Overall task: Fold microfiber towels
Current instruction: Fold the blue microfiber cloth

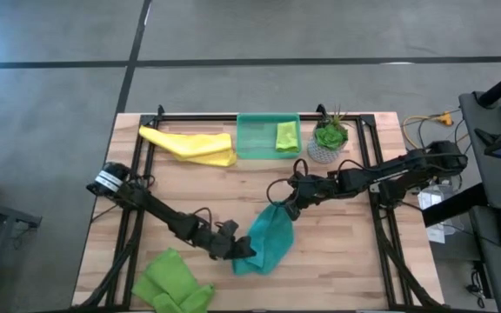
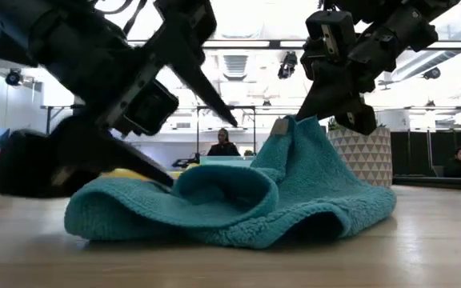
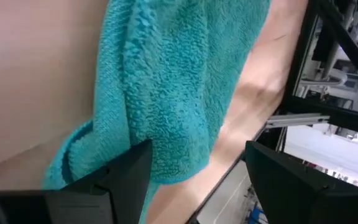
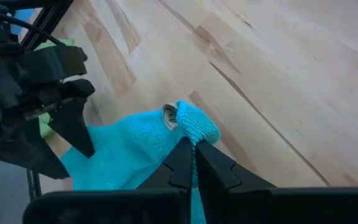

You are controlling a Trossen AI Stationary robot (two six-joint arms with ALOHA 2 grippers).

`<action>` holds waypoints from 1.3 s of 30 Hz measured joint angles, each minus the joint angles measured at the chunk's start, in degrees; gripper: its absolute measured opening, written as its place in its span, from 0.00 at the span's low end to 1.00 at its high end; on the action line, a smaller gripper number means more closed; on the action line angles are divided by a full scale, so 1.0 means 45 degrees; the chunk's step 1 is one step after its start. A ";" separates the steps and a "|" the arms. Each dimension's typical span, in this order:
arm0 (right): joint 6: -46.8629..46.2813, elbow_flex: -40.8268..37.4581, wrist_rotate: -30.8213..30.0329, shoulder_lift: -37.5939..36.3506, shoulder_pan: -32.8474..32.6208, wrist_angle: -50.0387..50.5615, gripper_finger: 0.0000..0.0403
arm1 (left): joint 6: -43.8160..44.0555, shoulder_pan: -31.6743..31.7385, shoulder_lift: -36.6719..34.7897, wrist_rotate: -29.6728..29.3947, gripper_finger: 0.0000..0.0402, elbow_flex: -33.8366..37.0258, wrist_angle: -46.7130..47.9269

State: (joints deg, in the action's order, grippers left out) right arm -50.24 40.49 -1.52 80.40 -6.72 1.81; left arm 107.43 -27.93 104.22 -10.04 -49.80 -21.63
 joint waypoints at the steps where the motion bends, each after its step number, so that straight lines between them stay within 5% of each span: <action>1: -0.0001 0.0000 0.0000 -0.0021 0.0000 0.0025 0.02 | -0.0014 -0.0030 -0.0135 0.0094 0.60 0.0004 0.0007; 17: -0.0008 0.0000 -0.0005 -0.0024 0.0000 0.0151 0.02 | -0.0041 -0.0088 0.0061 0.0441 0.60 0.0052 0.1252; 39: 0.0167 0.0000 -0.0010 -0.0034 0.0039 0.0198 0.02 | -0.0280 0.0641 0.0391 -0.0190 0.60 0.0063 -0.0498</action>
State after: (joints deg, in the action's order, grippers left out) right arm -49.50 40.49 -1.56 80.25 -6.55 2.70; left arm 106.17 -25.05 105.97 -10.90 -49.52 -23.87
